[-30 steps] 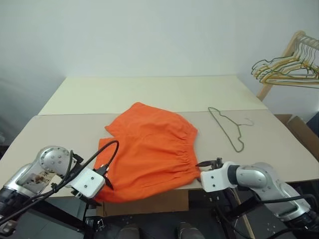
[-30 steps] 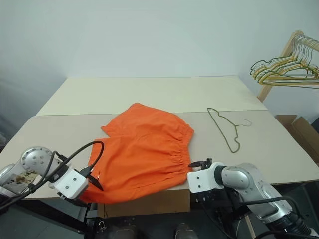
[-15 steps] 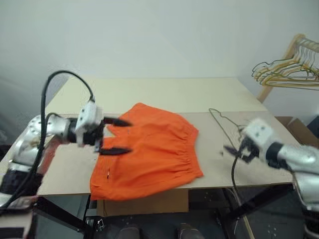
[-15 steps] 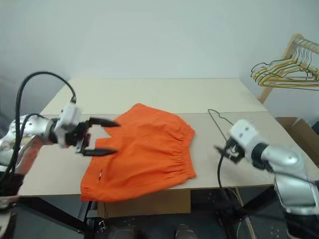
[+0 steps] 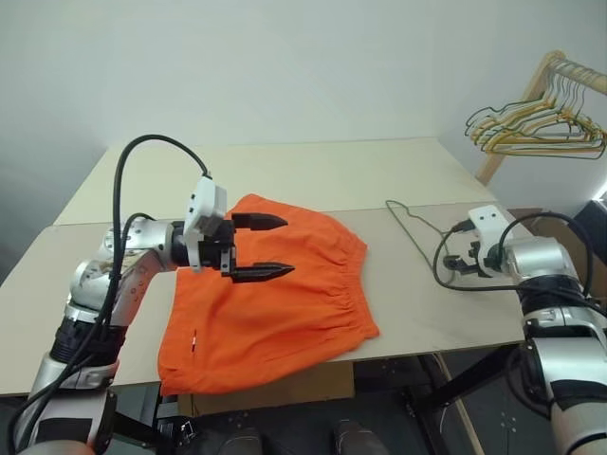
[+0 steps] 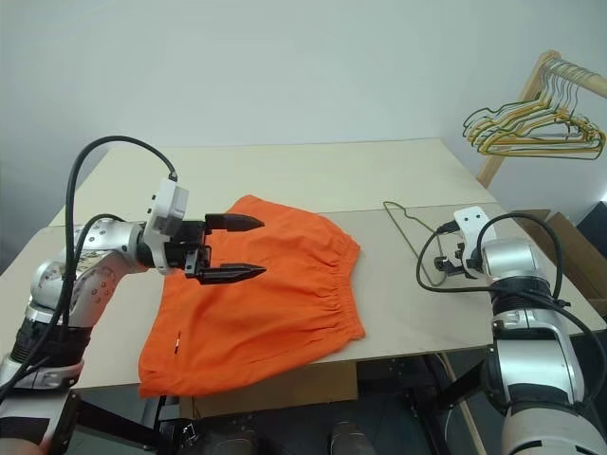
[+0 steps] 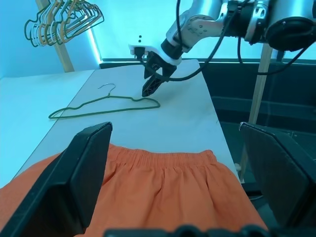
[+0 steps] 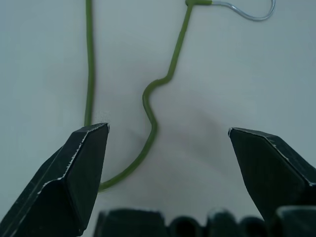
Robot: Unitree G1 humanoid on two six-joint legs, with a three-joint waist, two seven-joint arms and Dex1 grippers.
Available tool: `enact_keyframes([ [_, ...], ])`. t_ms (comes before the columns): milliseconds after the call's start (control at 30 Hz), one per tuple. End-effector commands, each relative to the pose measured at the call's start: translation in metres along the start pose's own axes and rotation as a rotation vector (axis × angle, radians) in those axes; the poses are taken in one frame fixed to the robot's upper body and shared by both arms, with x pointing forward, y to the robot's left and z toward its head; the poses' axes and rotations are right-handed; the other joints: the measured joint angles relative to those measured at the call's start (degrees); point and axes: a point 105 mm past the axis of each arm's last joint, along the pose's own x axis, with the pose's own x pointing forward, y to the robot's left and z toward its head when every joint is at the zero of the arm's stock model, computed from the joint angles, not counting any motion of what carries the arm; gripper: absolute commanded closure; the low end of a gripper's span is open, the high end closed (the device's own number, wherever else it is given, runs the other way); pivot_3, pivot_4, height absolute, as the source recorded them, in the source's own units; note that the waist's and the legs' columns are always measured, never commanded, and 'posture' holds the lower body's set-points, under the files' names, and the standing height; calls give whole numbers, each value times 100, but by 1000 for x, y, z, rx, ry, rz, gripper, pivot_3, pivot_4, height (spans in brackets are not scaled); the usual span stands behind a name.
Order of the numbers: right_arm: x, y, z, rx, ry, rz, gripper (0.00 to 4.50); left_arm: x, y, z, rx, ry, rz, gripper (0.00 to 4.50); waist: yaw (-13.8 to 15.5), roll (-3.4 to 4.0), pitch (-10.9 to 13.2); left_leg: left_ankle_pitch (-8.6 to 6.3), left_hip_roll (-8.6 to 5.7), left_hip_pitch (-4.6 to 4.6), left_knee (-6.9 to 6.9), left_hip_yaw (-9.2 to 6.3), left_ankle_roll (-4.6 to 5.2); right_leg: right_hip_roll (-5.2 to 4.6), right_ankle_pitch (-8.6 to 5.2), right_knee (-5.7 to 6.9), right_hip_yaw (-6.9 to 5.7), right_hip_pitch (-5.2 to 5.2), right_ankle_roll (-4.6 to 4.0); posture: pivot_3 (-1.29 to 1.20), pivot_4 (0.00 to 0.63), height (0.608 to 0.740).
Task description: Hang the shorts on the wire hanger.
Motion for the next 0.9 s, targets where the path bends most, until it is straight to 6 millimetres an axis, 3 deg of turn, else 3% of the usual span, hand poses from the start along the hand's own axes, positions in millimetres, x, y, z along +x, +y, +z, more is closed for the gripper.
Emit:
enact_keyframes([
  [33, 2, 5, 9, -28, -19, 40, 22, -5, -2, 7, 40, -7, 9, 10, -3, 0, 0, 0, 0, 1, 0, -2, 0, 0, 0, 1, 0, 1, 0, 105, 0, 740],
  [133, 7, 10, 3, -36, 16, 65, 22, -6, -2, 5, 42, 1, 11, 10, -14, 1, 0, 1, 1, 4, 4, -3, 0, 2, 1, 10, 0, 1, 2, 106, 0, 740],
  [233, 10, 12, -2, -22, 47, 79, 607, -6, -2, 4, 47, 6, 9, 0, -17, 1, 0, 1, 2, 11, 10, -4, -1, 3, 0, 13, -1, 7, 11, 106, 0, 740],
  [600, 8, 11, -5, 130, 67, 94, 4432, -5, -2, 2, 55, 7, 3, 0, -10, 2, 0, 2, 1, 6, 20, -5, -2, 2, -4, 12, 0, 8, 34, 97, 0, 740],
  [767, 3, 11, 5, 199, 40, 98, 4473, -4, -1, 2, 57, 6, -5, 0, -16, 2, 0, 2, 2, 6, 19, -6, -2, 3, -4, 11, 0, 8, 34, 87, 0, 740],
  [900, -14, 4, 43, 273, -113, 73, 4473, -2, 2, 3, 58, 0, 3, 0, -24, 14, 8, 2, 1, 2, 21, -5, -2, 2, -4, 13, 2, 3, 37, 84, 0, 740],
])
